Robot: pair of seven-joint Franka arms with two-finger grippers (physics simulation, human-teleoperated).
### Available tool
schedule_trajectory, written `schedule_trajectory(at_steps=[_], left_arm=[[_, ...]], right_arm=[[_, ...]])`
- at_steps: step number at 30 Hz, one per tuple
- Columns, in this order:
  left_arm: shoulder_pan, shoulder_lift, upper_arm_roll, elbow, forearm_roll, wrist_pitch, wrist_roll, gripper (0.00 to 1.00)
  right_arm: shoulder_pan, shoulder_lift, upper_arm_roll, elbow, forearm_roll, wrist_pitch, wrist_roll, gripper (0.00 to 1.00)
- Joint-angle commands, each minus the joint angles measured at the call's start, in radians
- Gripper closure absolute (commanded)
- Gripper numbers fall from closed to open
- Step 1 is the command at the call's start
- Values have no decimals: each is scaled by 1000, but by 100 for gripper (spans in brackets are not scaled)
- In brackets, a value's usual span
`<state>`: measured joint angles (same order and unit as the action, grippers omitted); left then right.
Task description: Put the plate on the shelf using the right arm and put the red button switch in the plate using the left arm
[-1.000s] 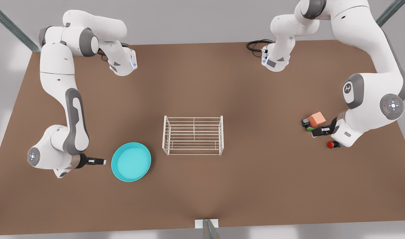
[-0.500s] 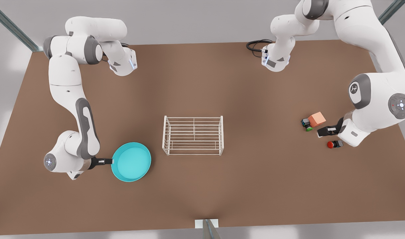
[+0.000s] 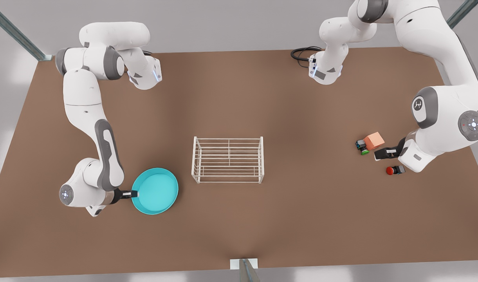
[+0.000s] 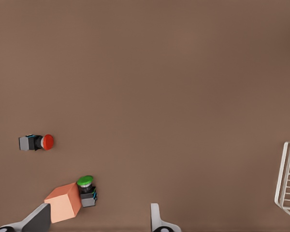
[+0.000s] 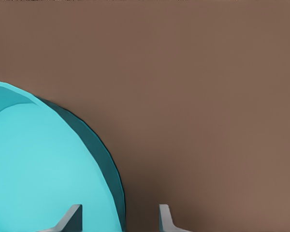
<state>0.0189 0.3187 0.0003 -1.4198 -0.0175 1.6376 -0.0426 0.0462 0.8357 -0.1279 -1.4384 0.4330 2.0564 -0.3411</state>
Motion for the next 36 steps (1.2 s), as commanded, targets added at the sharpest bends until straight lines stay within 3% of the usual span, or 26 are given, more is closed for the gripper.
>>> schedule_trajectory(at_steps=[1,5,16,28,36], left_arm=[[1,-1,0,1,1,-4,18,0],[-2,-1,-2,-4,1,-5,12,0],[-2,-3,-2,-5,2,-5,15,0],[-2,-3,-2,-5,2,-19,15,0],[-2,-3,-2,-4,2,-21,18,0]], right_arm=[[1,5,1,9,3,1,-33,33],[1,16,1,29,3,2,-21,38],[1,22,-1,30,3,-2,-35,74],[0,-58,-13,30,4,-91,-27,81],[-8,-195,-12,29,-2,-303,-19,81]])
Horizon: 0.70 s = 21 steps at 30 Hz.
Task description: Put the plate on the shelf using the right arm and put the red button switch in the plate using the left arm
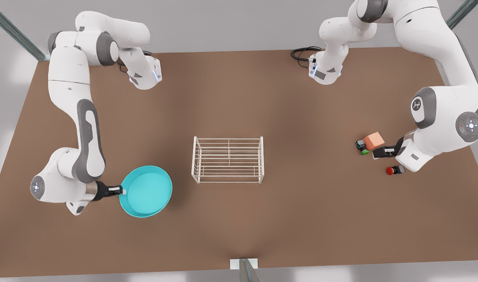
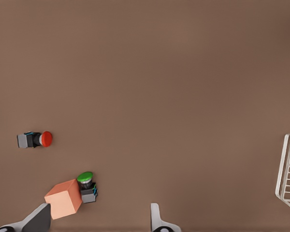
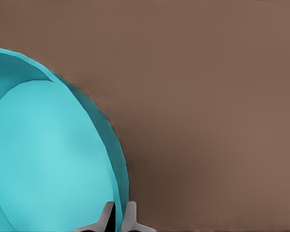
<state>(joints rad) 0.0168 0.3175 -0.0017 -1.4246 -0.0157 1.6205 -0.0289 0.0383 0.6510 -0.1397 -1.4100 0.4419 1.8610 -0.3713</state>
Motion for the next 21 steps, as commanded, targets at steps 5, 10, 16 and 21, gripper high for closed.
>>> schedule_trajectory(at_steps=[5,10,16,21], left_arm=[[0,-8,3,7,2,-8,-5,0],[8,-5,5,3,3,-8,-92,0],[8,26,3,-40,23,52,-1334,0],[113,167,3,-51,48,209,-1471,0]], right_arm=[[6,-88,3,0,-43,-213,17,81],[86,-140,6,3,-42,-261,22,81],[201,-140,43,103,-37,-345,121,81],[345,-137,42,91,-32,-321,236,81]])
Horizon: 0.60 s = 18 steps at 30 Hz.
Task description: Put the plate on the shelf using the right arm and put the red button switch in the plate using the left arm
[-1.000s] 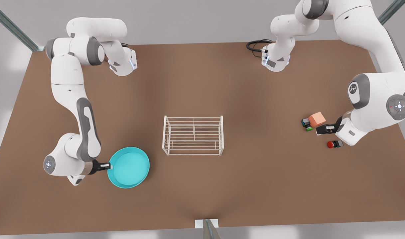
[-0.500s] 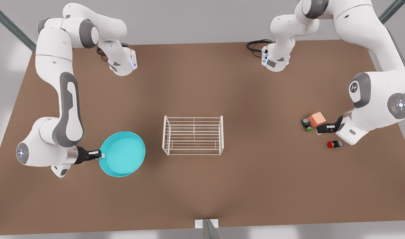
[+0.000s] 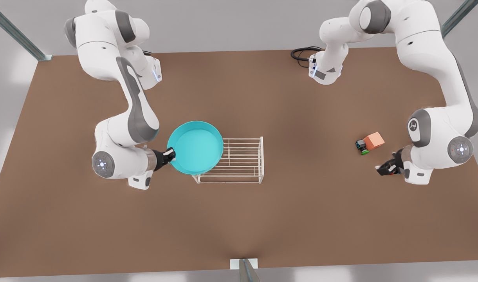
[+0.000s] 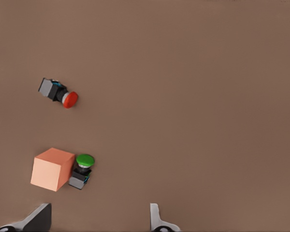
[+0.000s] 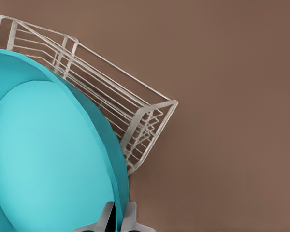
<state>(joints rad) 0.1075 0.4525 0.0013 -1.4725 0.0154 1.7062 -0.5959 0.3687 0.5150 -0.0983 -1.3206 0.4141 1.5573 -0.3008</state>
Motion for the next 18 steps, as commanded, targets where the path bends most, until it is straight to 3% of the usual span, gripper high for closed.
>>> schedule_trajectory(at_steps=[1,4,7,11,18], left_arm=[[50,34,0,-5,8,145,-918,0],[67,109,8,-11,98,216,-1001,0],[138,150,9,-88,89,438,-1068,0],[221,199,9,-85,109,469,-987,0],[233,212,8,-152,115,480,-864,0]], right_arm=[[33,-1,0,-23,-5,23,169,81],[58,-1,0,-66,-3,93,203,81],[105,7,0,-91,25,161,256,81],[141,31,5,-92,52,216,298,81],[165,43,8,-115,80,253,318,81]])
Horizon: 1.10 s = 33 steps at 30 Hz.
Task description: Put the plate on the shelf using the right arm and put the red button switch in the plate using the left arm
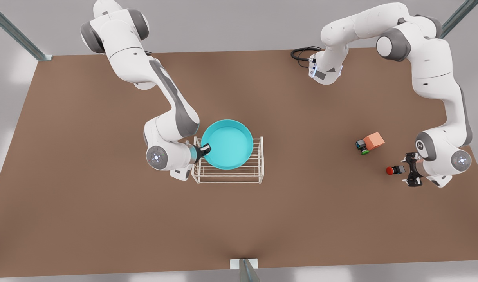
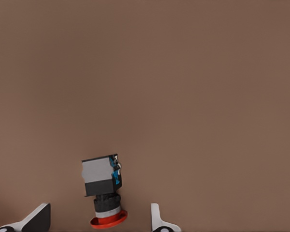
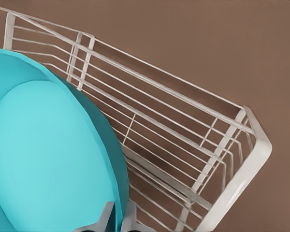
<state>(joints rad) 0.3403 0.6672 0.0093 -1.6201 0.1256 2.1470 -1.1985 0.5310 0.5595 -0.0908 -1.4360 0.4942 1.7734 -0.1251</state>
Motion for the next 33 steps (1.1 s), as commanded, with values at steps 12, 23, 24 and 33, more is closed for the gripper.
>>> schedule_trajectory(at_steps=[12,23,24,33], left_arm=[[42,22,0,-104,-3,215,-227,0],[63,49,-2,-119,-47,297,-69,56],[72,40,-2,-119,-47,291,-52,66],[63,-90,-106,-70,-76,91,-55,78]], right_arm=[[-261,-118,-294,250,-374,-331,-157,0],[-253,-36,-282,186,-445,-177,-192,0],[-252,-35,-282,186,-444,-167,-191,0],[-252,-33,-279,186,-445,-166,-191,0]])
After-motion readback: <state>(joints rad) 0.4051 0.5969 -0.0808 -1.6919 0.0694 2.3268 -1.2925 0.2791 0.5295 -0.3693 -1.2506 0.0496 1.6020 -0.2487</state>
